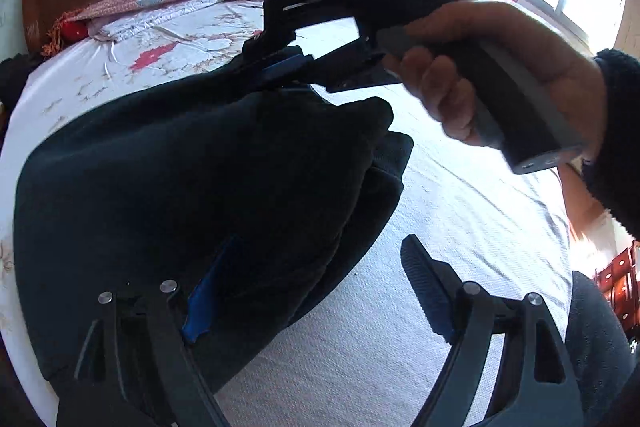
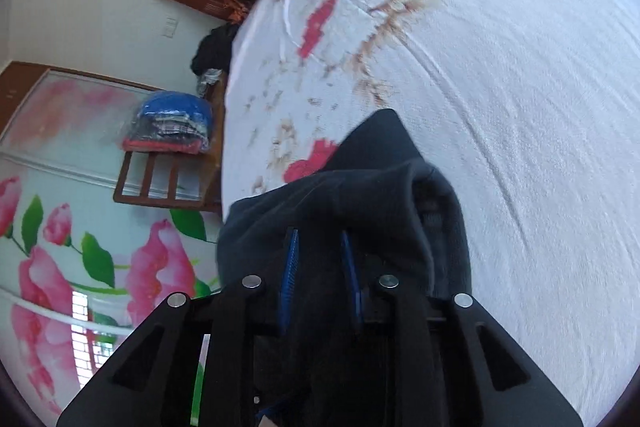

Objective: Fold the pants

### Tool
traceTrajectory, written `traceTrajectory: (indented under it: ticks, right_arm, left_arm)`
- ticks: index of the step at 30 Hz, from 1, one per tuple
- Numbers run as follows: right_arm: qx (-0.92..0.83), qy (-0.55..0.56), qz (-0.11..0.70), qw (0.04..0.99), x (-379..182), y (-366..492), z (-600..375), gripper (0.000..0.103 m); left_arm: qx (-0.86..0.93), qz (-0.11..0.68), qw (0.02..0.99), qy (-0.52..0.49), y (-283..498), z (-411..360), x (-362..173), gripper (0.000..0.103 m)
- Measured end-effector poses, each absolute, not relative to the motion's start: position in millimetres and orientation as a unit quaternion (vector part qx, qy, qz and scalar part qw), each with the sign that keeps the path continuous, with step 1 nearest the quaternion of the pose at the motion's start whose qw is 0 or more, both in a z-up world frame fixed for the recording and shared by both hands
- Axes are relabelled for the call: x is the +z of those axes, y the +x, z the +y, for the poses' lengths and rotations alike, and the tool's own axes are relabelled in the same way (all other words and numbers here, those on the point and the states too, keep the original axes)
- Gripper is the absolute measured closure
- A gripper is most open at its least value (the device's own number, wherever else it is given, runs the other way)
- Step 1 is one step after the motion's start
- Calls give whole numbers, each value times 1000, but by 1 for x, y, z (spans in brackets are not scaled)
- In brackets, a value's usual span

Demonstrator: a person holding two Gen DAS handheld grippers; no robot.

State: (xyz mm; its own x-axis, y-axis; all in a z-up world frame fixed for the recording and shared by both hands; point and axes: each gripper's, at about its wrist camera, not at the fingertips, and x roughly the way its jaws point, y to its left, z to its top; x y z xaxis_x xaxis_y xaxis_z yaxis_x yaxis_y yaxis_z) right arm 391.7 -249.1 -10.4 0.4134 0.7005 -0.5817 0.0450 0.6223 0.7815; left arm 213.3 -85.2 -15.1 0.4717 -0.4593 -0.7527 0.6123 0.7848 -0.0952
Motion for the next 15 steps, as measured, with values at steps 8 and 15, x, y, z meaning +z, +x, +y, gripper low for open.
traceTrajectory:
  ticks: [8,15]
  right_arm:
    - [254,342,523,738,-17,287,-235,63]
    - [230,432,499,715,-32,272,-253,101]
  left_arm:
    - [-312,397,858,100,205,-81,-13,18]
    - [-301,395,856,142,187,-87,-13,18]
